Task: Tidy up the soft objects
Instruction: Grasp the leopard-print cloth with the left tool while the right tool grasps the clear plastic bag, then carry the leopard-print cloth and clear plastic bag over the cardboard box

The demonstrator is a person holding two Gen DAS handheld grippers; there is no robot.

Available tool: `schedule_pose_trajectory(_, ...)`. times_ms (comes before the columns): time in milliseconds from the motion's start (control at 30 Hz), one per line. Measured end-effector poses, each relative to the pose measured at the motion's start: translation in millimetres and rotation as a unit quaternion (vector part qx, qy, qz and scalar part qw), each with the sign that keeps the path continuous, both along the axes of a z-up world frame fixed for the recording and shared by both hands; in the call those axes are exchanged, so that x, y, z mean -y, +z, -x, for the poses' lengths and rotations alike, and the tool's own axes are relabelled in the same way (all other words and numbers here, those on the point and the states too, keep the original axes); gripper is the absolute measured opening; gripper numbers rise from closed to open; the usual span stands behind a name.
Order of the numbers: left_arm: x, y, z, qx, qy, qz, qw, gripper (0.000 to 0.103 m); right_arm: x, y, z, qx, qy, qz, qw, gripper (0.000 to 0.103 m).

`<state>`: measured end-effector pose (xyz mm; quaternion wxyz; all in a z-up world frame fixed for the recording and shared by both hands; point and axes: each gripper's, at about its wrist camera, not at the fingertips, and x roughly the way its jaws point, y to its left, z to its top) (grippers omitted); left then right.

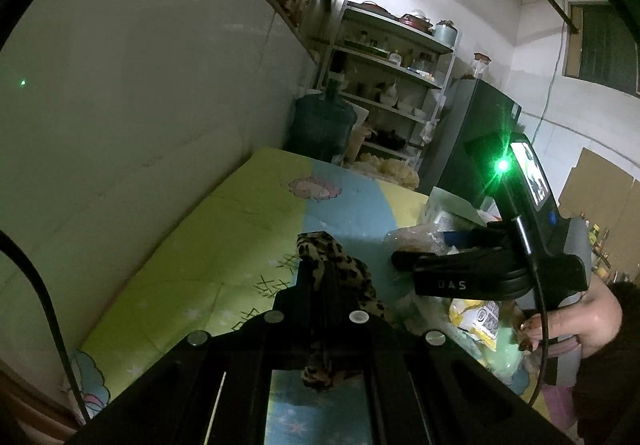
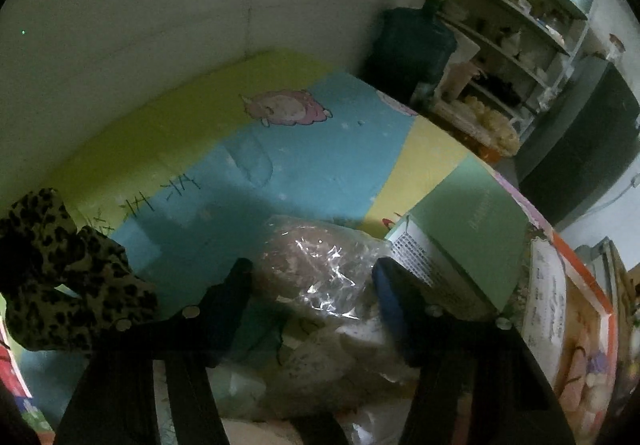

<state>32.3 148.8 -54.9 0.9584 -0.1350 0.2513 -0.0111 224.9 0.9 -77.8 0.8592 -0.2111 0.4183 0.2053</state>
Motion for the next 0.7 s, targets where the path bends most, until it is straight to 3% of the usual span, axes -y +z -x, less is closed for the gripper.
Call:
schedule_pose_trajectory(300,-1,5,8,0.013,0.004,-0.005,0.9999,0.004,2,16,7,0.008,0.01,-0.057,0.998,0.061)
schedule_pose_trajectory(700,8,31,8,0.05,0.004,-0.02,0.9985,0.004,16,67,30,0.062,0.017,-0.132,0.989,0.061)
